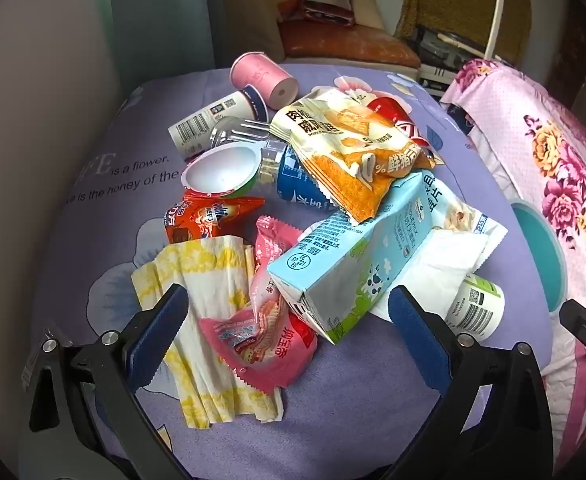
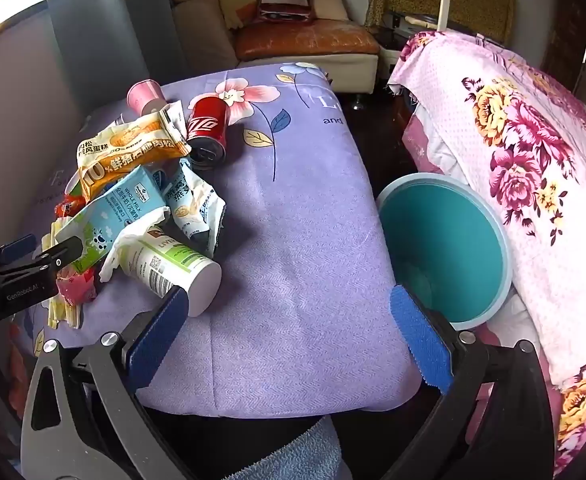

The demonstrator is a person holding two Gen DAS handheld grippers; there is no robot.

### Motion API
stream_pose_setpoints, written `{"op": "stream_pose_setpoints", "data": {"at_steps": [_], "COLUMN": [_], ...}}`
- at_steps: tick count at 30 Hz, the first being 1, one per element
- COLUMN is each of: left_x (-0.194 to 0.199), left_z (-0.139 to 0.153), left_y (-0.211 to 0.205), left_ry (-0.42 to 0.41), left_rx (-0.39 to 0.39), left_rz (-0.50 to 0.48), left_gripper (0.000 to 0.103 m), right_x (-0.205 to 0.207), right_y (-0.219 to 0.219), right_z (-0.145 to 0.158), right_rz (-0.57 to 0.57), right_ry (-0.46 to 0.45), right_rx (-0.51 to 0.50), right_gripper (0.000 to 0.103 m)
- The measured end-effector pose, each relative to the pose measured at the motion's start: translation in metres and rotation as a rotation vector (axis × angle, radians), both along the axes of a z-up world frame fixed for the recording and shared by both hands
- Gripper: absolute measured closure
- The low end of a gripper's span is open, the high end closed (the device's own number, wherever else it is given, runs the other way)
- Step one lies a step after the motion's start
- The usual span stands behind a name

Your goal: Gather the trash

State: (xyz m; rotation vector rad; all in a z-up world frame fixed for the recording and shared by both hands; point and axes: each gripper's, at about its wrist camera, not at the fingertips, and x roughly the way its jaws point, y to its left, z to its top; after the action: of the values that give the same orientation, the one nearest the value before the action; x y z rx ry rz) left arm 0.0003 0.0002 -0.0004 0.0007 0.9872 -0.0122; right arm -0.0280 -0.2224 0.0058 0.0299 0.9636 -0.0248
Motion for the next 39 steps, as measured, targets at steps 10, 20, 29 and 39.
{"op": "stream_pose_setpoints", "data": {"at_steps": [10, 20, 29, 39], "left_x": [-0.004, -0.002, -0.001, 0.000], "left_z": [0.006, 0.006, 0.008, 0.006], "left_y": [-0.010, -0.014, -0.017, -0.018], "left_ry": [-0.006, -0.001, -0.002, 0.005], "left_rx": [0.005, 0.010, 0.009, 0.006], "left_rz": [-0.021, -0.039, -0.053, -0.059], "left_gripper": [0.003, 0.003, 0.003, 0.003], "right_x": [-0.001, 0.002, 0.003, 0.002], "right_y": [-0.007, -0.009, -0.008, -0.008], "right_z": [0.006, 0.006, 0.005, 0.003], "right_rz": [-0.017, -0.028, -0.029, -0.020], "right_ry": [0.001, 0.012, 0.013, 0.019], "right_rx": [0.005, 0.009, 0.010, 0.012], "right_gripper": [0.006, 0.006, 0.006, 0.006]}}
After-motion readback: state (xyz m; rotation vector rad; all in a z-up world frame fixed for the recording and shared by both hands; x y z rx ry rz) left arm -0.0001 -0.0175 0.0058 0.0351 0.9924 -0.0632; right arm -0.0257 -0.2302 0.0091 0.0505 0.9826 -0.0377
